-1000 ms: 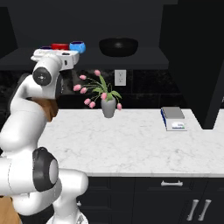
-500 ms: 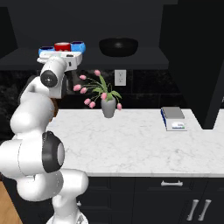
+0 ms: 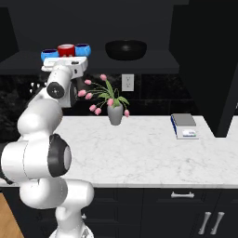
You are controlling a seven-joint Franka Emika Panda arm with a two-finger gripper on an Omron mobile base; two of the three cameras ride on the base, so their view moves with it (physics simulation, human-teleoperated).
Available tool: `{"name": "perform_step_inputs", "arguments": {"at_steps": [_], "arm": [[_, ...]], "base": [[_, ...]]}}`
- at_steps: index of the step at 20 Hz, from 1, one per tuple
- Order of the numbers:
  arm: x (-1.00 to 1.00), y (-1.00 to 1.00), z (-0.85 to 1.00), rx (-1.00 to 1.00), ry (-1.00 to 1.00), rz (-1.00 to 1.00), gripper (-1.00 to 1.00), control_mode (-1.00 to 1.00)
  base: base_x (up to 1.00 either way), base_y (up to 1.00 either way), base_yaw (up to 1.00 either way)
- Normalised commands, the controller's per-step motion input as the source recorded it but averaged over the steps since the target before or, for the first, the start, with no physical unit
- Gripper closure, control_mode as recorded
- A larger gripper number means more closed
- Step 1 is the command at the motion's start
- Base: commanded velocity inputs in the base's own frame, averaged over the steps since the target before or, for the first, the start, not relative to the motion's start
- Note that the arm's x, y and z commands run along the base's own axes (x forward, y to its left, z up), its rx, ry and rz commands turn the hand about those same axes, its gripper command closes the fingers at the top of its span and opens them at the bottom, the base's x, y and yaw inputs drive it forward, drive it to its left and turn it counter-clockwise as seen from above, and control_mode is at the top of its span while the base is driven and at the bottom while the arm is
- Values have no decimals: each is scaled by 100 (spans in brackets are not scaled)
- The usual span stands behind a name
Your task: Gather all objects into one cabinet and sort the glasses and bowls to opposite sides.
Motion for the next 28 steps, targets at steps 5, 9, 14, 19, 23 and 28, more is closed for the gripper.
{"name": "perform_step_inputs", "arguments": {"at_steps": [5,9,14,19,23,28], "arm": [[48,45,-16,-8,0,0,-100,-100],[36,33,-14,-5,0,0,-100,-100],[4,2,-7,0,0,0,-100,-100],[-2,0,-1,0,-1,0,-100,-100],[-70,-7,5,1,-11,0,-100,-100],[-100,-44,-1,5,-4,0,-100,-100]], "base": [[0,0,0],[0,0,0],[0,0,0],[0,0,0],[0,0,0],[0,0,0]]}}
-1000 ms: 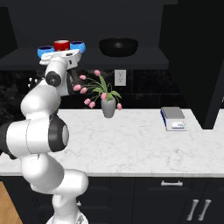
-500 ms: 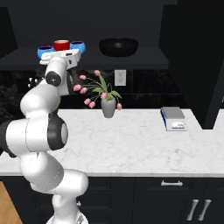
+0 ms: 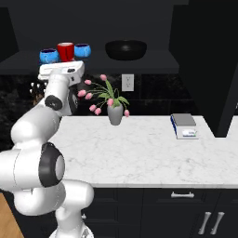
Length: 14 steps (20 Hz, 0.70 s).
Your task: Gather all objects into one cabinet and sort the glasses and bowls to opposite sides.
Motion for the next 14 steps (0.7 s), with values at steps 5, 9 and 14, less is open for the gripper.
{"name": "perform_step_inputs", "arguments": {"at_steps": [5,9,14], "arm": [[-100,-65,-15,0,0,0,-100,-100],[-100,-54,-62,-2,7,0,-100,-100],[-100,-23,-100,-17,22,0,-100,-100]], "base": [[0,0,0],[0,0,0],[0,0,0]]}}
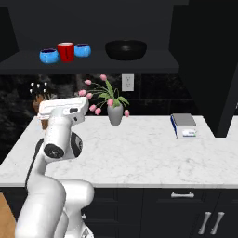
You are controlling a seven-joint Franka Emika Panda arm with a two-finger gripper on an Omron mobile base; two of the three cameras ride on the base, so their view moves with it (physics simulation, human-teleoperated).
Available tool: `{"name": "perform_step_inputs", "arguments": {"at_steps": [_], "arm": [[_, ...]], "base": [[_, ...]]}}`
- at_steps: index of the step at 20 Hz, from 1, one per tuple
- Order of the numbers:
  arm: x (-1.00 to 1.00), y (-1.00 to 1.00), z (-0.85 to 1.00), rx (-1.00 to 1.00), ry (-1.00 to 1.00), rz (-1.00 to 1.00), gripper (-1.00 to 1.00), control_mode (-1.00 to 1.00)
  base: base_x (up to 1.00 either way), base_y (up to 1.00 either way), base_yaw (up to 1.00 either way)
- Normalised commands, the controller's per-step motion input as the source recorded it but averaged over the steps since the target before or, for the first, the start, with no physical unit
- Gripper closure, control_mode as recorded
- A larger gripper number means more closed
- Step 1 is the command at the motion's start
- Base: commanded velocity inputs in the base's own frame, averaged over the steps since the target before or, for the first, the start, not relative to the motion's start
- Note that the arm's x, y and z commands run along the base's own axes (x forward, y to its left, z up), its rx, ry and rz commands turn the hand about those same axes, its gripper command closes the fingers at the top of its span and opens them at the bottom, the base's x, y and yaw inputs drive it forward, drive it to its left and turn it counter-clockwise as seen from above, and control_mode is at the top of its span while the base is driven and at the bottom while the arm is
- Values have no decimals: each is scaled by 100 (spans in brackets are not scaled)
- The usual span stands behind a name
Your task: Gather all objects into one cabinet and sort the glasses and bowls to opposite sides.
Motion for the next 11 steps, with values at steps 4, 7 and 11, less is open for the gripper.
{"name": "perform_step_inputs", "arguments": {"at_steps": [4,7,11], "arm": [[-100,-5,-100,-23,33,0,-100,-100],[-69,0,-68,-21,43,1,-100,-100],[-6,0,-8,-2,2,0,-100,-100]], "base": [[0,0,0],[0,0,0],[0,0,0]]}}
